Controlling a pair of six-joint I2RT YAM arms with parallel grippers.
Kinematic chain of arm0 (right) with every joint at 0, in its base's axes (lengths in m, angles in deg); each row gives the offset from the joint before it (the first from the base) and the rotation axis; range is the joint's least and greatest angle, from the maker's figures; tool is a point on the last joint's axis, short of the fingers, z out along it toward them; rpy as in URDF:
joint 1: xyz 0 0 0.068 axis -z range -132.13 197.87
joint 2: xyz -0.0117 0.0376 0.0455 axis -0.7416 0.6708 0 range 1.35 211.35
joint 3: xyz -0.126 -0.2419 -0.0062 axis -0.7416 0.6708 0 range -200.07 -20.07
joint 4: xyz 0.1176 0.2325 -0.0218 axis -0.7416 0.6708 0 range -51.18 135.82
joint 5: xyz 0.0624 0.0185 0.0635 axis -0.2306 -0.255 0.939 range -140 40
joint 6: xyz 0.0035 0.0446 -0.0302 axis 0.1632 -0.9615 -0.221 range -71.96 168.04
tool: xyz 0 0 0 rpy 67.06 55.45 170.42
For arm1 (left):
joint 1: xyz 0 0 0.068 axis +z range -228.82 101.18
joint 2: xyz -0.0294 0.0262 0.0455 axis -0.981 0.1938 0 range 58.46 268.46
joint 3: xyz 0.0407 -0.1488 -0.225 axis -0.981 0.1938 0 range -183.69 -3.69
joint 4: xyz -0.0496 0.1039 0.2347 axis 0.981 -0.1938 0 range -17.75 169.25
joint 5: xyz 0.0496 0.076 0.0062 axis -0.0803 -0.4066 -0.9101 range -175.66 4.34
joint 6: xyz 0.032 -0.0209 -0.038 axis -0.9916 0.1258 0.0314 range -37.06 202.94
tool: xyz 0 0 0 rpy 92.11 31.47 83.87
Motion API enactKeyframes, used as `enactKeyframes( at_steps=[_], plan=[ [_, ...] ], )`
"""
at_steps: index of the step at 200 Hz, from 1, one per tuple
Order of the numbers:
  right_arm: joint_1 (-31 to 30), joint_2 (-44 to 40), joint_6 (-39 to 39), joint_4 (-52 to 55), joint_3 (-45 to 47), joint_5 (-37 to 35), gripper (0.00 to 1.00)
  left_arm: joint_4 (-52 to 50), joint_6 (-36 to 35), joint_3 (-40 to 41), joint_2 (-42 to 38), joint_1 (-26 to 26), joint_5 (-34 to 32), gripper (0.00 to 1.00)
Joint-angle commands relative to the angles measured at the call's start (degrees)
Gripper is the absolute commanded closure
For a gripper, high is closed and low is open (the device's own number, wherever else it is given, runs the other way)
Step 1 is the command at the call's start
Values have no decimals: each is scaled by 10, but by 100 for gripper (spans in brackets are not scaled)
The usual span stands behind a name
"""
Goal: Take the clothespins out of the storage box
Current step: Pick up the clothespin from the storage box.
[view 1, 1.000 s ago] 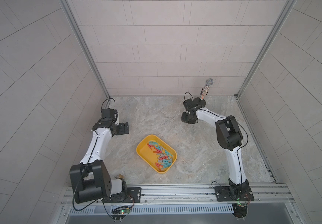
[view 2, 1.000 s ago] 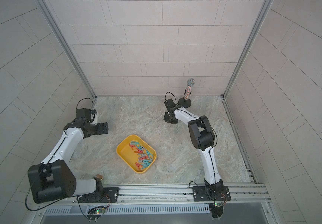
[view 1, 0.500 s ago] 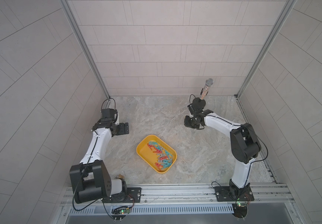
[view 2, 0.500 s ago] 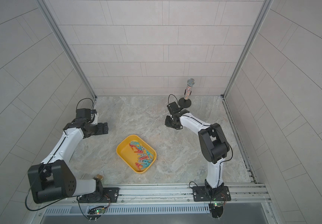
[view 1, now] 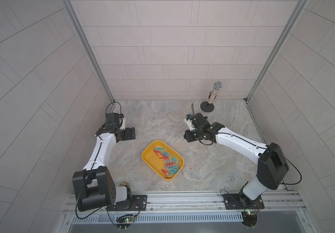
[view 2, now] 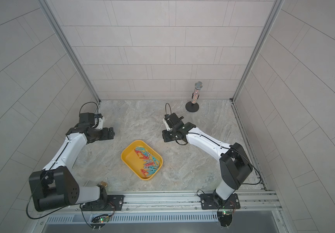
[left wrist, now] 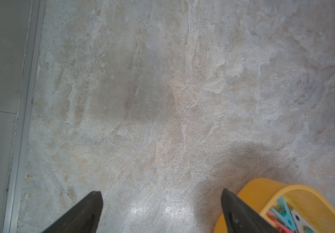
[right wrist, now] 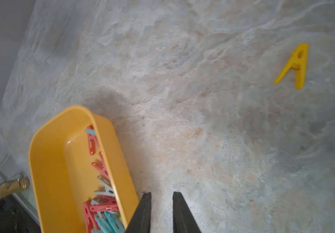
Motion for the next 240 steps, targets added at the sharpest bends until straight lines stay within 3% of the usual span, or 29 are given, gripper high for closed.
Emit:
enactKeyframes(
  at_steps=[1,81,158,240],
  plan=[
    [-46,-16,58,15,0,-15,77,-8,-8,6,3,4,6,0],
    [-180,95,101,49,-107,-54,77,-12,-9,3,0,5,-1,0],
    [-214,253,113,108,-246,-75,78,-15,-8,-2,-3,5,-24,0],
    [-214,353,107,113,-330,-80,79,-15,-7,-2,-7,5,-41,0]
  ],
)
